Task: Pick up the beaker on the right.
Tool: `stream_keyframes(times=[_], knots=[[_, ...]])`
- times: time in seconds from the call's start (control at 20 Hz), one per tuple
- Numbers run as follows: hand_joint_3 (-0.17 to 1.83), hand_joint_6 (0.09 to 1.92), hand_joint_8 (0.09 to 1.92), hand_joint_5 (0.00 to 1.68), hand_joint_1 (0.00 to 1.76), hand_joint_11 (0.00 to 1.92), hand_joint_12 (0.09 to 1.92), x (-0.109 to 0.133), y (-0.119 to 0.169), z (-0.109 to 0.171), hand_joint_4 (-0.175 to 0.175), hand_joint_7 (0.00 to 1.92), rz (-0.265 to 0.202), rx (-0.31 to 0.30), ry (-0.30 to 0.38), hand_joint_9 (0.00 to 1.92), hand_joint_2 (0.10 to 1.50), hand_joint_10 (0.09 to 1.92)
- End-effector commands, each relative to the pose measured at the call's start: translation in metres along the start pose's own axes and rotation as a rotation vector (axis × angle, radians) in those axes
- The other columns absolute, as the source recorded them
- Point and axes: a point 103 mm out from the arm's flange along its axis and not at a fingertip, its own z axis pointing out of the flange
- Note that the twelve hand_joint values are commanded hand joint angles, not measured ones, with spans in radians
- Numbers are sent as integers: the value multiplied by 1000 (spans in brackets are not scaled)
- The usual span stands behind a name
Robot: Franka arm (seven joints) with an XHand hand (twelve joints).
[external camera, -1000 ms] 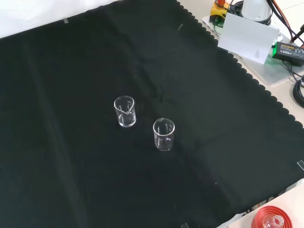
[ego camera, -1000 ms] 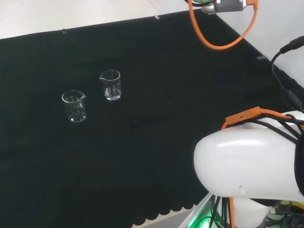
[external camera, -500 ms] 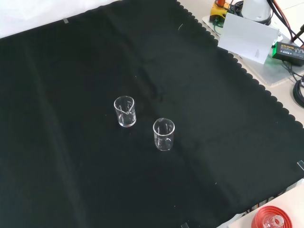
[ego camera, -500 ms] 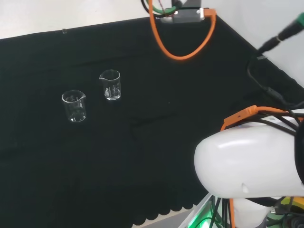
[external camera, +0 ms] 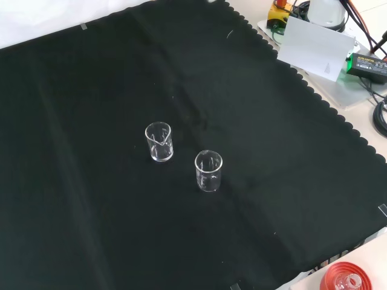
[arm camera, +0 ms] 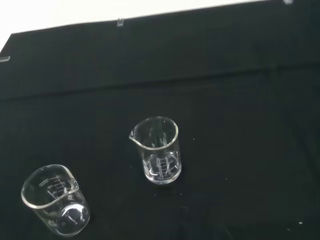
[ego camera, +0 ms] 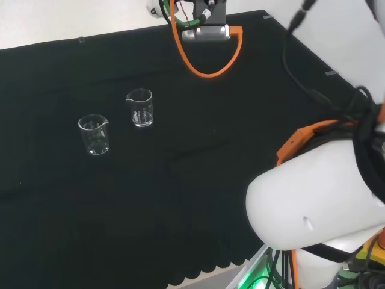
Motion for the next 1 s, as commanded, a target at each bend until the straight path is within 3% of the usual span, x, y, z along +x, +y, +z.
stream_keyframes(times=[0.05,0.3,0.5,1.0], knots=[[-17,87,545,180,356,0,930,-49,89,39,-49,46,-56,-1,119,121,1316,704],[-18,87,552,183,361,0,932,-62,120,74,-50,57,-98,22,159,129,1315,708],[-22,87,563,188,378,0,936,-58,139,94,-51,69,-146,29,193,141,1308,712],[-29,87,574,194,402,0,942,-49,176,145,-52,77,-201,80,260,147,1297,713]])
